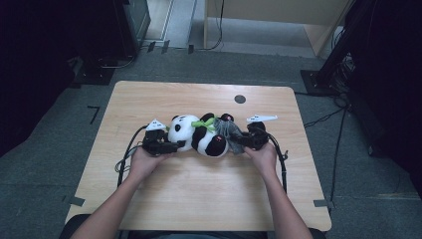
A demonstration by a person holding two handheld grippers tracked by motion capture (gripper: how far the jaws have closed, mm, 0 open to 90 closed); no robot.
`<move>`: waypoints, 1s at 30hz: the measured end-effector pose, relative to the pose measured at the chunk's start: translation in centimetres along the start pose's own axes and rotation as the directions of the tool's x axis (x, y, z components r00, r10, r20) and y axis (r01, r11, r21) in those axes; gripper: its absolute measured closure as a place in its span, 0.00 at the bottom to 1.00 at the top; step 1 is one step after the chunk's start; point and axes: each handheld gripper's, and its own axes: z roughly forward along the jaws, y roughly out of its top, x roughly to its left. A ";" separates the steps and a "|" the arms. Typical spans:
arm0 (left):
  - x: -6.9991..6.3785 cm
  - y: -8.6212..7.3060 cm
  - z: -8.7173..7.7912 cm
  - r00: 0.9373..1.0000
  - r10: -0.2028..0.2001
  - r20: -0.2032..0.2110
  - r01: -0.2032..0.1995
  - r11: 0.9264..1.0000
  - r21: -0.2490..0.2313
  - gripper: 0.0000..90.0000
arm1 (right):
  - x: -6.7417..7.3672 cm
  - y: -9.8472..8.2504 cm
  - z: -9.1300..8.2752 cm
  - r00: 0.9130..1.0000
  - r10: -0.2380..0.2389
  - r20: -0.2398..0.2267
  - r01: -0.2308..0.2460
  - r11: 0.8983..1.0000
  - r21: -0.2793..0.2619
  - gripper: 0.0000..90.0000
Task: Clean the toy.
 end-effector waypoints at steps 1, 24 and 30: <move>0.0 0.0 0.0 1.000 0.000 0.000 0.000 1.000 0.001 0.35 | -0.1 -0.1 0.0 1.000 -0.001 0.011 0.001 1.000 0.010 0.86; -0.8 0.6 -0.8 0.999 -0.002 -0.040 0.001 1.000 -0.002 0.38 | -0.9 1.3 -3.9 0.995 0.052 0.085 -0.047 0.997 -0.059 0.86; -1.8 0.5 -1.0 0.998 -0.007 -0.068 0.006 1.000 -0.003 0.37 | 3.1 4.0 -5.9 0.997 -0.054 0.059 0.061 0.990 -0.127 0.86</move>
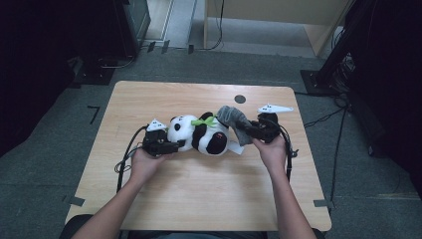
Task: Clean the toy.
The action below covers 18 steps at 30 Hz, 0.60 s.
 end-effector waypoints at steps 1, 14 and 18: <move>-0.3 -0.1 0.0 1.000 0.000 -0.006 0.000 1.000 -0.003 0.37 | 0.6 0.4 -0.1 1.000 -0.012 -0.013 0.012 1.000 -0.006 0.86; -1.5 -0.8 0.1 1.000 0.003 -0.012 -0.003 1.000 0.007 0.34 | 8.3 2.4 2.1 0.976 -0.082 -0.201 0.088 0.996 0.025 0.85; -1.6 -0.8 0.2 1.000 0.001 -0.013 -0.001 1.000 0.003 0.34 | 9.0 1.3 4.3 0.978 -0.113 -0.173 0.133 0.986 0.103 0.86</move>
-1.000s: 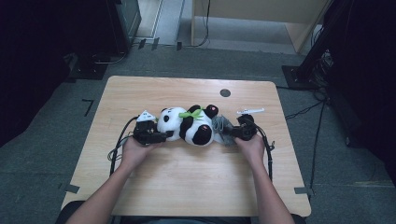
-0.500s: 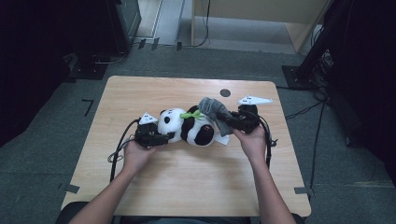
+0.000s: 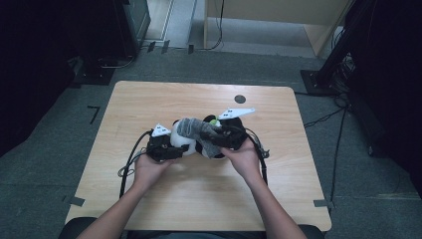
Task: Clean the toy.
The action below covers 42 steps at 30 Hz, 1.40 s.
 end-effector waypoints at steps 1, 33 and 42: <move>0.0 0.0 0.0 1.000 0.011 0.000 -0.011 1.000 -0.001 0.33 | -0.2 -0.3 0.6 1.000 -0.009 0.017 0.009 1.000 0.022 0.86; 3.9 0.7 0.7 0.958 0.215 0.188 -0.186 0.969 -0.161 0.17 | -6.5 1.0 1.5 0.996 0.050 0.071 -0.050 0.999 -0.014 0.85; 4.0 0.8 2.4 0.967 0.210 0.147 -0.185 0.968 -0.169 0.20 | -7.1 0.8 1.9 0.995 0.086 0.052 -0.084 0.996 -0.027 0.85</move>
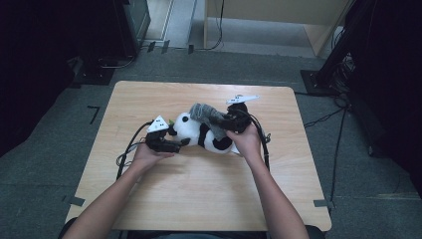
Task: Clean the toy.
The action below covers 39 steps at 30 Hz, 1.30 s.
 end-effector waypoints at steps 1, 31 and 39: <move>0.0 -0.1 0.0 1.000 -0.006 -0.008 0.006 1.000 -0.006 0.25 | 0.0 0.0 0.0 1.000 0.001 0.000 -0.001 1.000 -0.001 0.85; -2.5 0.5 -1.1 0.979 -0.151 -0.141 0.162 0.984 0.074 0.57 | -2.2 -4.1 -6.2 0.993 0.046 0.111 -0.038 0.997 -0.070 0.86; -2.2 0.5 -1.1 0.977 -0.170 -0.132 0.180 0.981 0.067 0.57 | -3.9 -5.7 -5.1 0.987 0.070 0.148 -0.071 0.997 -0.001 0.86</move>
